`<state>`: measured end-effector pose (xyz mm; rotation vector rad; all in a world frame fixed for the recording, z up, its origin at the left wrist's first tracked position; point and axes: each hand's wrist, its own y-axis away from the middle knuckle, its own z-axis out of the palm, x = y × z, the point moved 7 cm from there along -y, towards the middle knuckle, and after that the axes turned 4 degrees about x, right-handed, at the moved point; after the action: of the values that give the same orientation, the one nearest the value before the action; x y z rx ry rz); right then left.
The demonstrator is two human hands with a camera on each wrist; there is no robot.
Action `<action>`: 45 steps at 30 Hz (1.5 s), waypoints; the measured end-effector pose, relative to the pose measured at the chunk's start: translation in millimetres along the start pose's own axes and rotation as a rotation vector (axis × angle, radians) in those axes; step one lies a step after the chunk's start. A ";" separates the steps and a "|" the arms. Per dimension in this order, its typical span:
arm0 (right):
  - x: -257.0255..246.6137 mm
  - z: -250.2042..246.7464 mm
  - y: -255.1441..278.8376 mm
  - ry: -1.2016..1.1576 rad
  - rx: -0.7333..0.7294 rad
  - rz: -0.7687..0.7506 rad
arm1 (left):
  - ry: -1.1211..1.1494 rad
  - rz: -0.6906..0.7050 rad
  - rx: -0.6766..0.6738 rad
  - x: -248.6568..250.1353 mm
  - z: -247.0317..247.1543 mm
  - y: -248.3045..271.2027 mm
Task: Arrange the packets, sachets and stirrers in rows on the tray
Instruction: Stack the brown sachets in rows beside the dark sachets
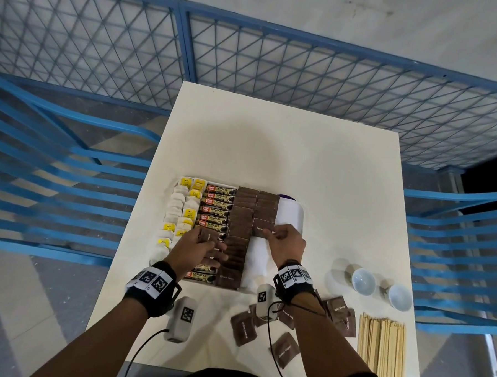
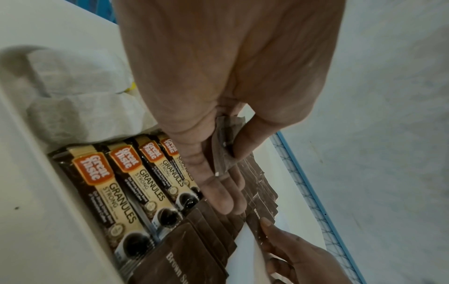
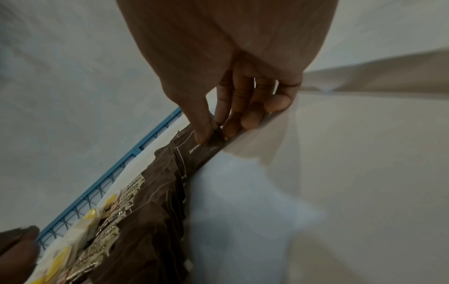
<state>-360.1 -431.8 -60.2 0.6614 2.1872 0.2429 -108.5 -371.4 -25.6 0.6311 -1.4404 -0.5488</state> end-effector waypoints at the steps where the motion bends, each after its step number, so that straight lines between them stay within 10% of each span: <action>1: -0.5 0.0 1.2 -0.001 -0.005 -0.005 | -0.001 0.001 0.003 -0.3 -0.3 -0.4; 19: -14.1 -13.7 14.3 -0.063 0.085 -0.085 | 0.056 0.068 -0.058 6.3 7.6 8.3; 26: -69.9 34.9 59.2 -0.045 -0.438 -0.458 | -0.064 0.093 -0.061 9.0 20.1 10.9; 45: -42.1 6.7 41.3 -0.226 -0.335 -0.247 | -0.036 0.086 -0.015 -0.6 36.4 16.6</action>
<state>-317.2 -419.8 -20.9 0.2174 1.9272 0.3751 -145.3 -361.4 -13.7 0.5473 -1.4882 -0.5055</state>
